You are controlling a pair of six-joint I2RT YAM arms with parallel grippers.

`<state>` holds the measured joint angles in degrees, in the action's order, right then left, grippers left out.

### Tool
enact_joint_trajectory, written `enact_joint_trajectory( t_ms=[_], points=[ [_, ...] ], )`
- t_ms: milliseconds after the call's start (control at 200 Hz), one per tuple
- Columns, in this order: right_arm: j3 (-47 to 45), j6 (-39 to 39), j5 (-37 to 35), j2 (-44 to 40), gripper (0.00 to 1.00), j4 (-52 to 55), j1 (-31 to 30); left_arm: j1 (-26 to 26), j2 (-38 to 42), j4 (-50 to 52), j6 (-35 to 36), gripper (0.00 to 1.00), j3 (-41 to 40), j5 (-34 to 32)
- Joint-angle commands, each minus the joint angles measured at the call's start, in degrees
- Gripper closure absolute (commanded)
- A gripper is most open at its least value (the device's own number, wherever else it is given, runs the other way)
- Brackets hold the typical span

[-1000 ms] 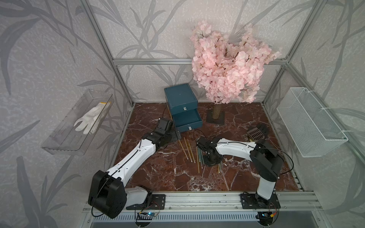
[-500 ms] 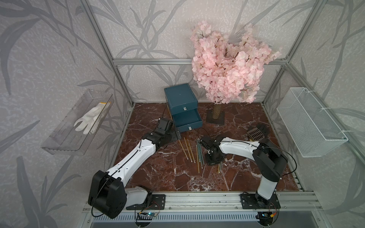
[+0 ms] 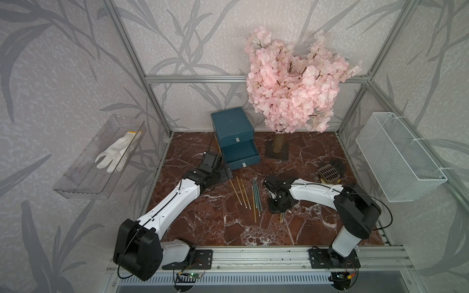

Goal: Please place the pencils in the drawer according to their color
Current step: Pick up the pencil from the center of the board, then place the pencil in the drawer.

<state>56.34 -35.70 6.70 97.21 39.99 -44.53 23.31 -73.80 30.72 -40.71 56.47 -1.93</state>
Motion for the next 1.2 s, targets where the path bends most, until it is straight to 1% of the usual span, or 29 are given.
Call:
enact_joint_trajectory(
  t_ms=[0,135,265,405,505,615,810,950,1195],
  points=[
    [-0.9,-1.1,2.7,-4.8,1.00,3.5,0.6,0.2,0.1,-0.8,-0.2,0.00,1.3,-1.5],
    [-0.4,-2.0,5.0,-9.3,1.00,5.3,0.7,0.1,-0.5,-2.2,-0.3,0.00,2.4,-2.8],
    [1.3,-2.3,6.4,-13.5,1.00,8.4,0.7,-0.4,-2.1,-2.0,0.2,0.00,5.8,-3.9],
    [4.5,-2.7,7.4,-17.6,1.00,11.0,0.8,-1.8,-4.1,-1.7,0.9,0.00,9.6,-4.5],
    [7.9,-3.1,8.3,-18.6,1.00,11.4,0.8,-3.2,-5.2,-1.5,1.3,0.00,11.9,-5.0],
    [12.8,-4.0,10.1,-17.2,1.00,9.3,1.3,-5.2,-6.4,-1.6,1.5,0.00,13.5,-4.9],
    [20.6,-7.3,16.1,-10.0,1.00,1.2,2.6,-7.5,-7.1,-1.3,1.9,0.00,15.2,-3.9],
    [22.1,-13.7,20.8,-4.9,1.00,-7.3,3.5,-8.0,-6.5,-0.8,2.1,0.00,15.3,-3.8],
    [22.0,-20.7,23.0,0.2,1.00,-18.1,5.5,-8.2,-5.7,-0.4,2.7,0.00,14.6,-3.3]
  ],
)
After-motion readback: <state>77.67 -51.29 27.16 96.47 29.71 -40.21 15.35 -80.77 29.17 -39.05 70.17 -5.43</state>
